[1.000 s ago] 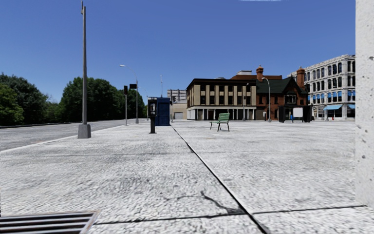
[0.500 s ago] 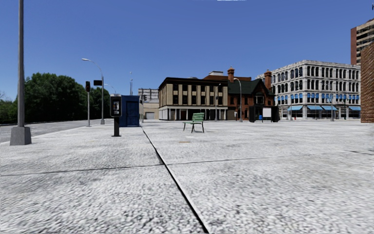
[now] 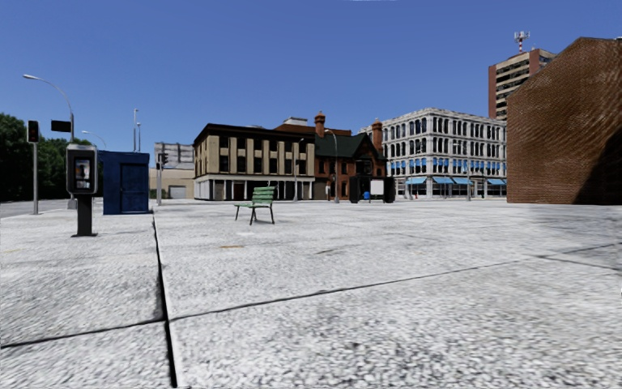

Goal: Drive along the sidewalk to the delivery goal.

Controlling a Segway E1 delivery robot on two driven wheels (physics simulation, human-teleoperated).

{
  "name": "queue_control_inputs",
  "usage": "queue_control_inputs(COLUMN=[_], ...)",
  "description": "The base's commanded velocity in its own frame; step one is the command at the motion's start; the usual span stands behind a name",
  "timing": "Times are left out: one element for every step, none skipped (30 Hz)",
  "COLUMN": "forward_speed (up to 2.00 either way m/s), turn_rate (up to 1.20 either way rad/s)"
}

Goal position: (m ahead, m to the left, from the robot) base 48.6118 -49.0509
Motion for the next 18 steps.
queue_control_inputs(forward_speed=[2.00,2.00,2.00,2.00,2.00,2.00,2.00,2.00,2.00,2.00,2.00,2.00,2.00,2.00,2.00,2.00,2.00,2.00], turn_rate=[-0.52,-0.52,-0.52,-0.52,-0.52,-0.52,-0.52,-0.52,-0.52,-0.40,-0.28,-0.28,-0.24,-0.23,-0.23,-0.22,-0.18,-0.03])
